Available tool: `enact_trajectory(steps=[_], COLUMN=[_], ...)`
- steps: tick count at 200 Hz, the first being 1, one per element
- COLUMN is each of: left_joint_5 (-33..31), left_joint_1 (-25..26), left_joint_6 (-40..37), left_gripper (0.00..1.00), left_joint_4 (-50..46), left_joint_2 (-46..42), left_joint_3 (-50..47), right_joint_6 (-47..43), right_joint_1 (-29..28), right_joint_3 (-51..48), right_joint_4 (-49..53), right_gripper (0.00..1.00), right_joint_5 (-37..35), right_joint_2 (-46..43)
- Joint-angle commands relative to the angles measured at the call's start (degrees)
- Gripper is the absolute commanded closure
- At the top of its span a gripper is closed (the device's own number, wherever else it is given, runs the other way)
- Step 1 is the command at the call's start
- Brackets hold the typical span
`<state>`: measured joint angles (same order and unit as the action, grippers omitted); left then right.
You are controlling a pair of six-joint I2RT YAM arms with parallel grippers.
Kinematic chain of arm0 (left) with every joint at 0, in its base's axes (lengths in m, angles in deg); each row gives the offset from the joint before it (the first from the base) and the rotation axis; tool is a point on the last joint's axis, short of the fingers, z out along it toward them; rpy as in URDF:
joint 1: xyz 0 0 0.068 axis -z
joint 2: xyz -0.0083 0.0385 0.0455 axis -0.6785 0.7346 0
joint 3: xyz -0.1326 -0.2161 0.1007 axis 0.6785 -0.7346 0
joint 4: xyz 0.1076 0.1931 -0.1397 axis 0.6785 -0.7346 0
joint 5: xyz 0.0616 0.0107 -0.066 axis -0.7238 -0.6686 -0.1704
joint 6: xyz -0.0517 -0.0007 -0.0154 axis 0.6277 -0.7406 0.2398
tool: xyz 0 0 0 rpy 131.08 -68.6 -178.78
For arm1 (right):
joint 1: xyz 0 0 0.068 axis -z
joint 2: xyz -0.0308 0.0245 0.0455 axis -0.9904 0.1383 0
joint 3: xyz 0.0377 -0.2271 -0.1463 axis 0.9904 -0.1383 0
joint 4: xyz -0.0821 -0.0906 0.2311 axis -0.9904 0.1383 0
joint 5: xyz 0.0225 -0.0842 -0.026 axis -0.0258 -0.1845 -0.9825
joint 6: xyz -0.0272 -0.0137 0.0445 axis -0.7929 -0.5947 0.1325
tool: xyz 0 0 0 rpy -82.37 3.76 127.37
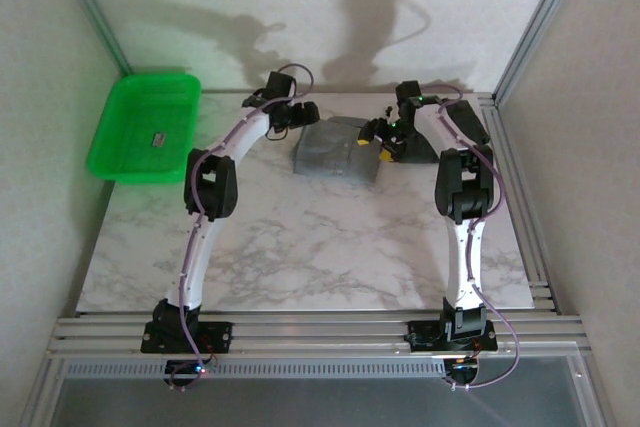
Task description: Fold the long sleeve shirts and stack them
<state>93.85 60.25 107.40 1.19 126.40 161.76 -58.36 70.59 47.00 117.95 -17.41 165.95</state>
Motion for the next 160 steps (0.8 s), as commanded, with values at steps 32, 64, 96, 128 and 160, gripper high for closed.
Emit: enact_trajectory(steps=[32,64,96,128,160], left_joint_5=[-0.43,-1.42,-1.1,0.92,4.78], left_joint_1=[2.15,3.3,4.89,5.69,5.6], left_joint_6=[-0.75,-0.7,-0.68,-0.92,2.0], left_gripper=[0.16,0.17,0.19,0.48,0.89], left_joint_4=[0.01,-1.03,-0.51,0.07,4.71], left_joint_2=[4.62,6.51,8.6,8.58,7.82], left_joint_3=[3.99,4.29,5.47,3.95,2.17], right_joint_6=[-0.49,-0.76,-0.74,-2.16,-2.65], right_joint_1=[-0.68,-0.36,-0.31,-0.18,0.29], right_joint_3=[-3.49,-3.7,-3.92,-4.96,-8.92], right_joint_4=[0.92,1.77,2.52,4.26,4.43], right_gripper=[0.24,0.24,0.25,0.25,0.26], right_joint_5=[1.29,1.18,1.6,1.52,1.28], right_joint_2=[-5.03,-6.81,-8.87,-10.69,-12.78])
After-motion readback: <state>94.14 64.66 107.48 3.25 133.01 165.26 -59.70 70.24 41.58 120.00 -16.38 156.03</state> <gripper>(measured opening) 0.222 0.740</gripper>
